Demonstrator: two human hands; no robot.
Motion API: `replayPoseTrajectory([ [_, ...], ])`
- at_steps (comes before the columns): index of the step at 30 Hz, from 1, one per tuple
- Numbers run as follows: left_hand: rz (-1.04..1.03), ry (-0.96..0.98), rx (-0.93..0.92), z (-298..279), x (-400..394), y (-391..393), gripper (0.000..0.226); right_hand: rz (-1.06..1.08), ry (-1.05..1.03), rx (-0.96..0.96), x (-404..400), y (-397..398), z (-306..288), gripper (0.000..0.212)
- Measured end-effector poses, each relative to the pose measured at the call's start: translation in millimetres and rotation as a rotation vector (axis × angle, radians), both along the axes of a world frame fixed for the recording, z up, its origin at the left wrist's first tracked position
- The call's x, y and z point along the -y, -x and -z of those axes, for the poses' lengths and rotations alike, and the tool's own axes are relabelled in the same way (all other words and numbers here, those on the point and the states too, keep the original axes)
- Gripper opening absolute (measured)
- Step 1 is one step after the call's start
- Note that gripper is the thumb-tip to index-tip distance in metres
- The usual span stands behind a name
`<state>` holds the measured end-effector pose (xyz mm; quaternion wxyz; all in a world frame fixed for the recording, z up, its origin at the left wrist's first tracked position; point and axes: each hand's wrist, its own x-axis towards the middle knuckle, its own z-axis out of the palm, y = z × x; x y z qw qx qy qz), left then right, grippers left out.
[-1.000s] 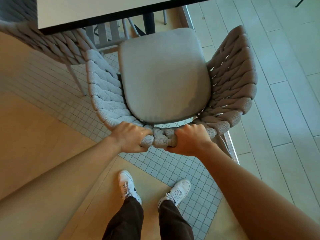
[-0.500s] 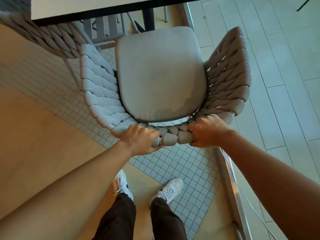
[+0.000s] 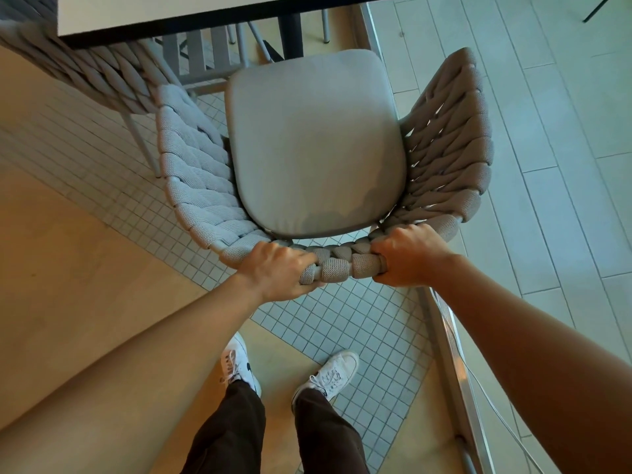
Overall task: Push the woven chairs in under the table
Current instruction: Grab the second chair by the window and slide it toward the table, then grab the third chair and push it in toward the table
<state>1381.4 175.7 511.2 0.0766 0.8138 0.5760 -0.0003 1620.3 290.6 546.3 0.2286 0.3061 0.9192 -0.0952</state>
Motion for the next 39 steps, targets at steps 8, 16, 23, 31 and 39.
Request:
replayPoseTrajectory([
  [8,-0.093,0.425,-0.053,-27,-3,1,0.071,0.123,0.207,0.126,10,9,-13,0.081],
  [16,-0.227,0.363,0.048,-93,22,30,0.076,0.157,0.287,0.103,21,43,-65,0.105],
  [23,-0.414,0.235,0.057,-136,55,101,0.078,0.084,0.150,0.006,39,118,-105,0.104],
  [31,-0.525,0.268,0.056,-157,123,223,0.087,-0.051,0.078,-0.007,95,254,-136,0.093],
  [39,-0.655,0.270,0.123,-168,193,347,0.081,-0.120,0.073,-0.025,146,387,-145,0.095],
])
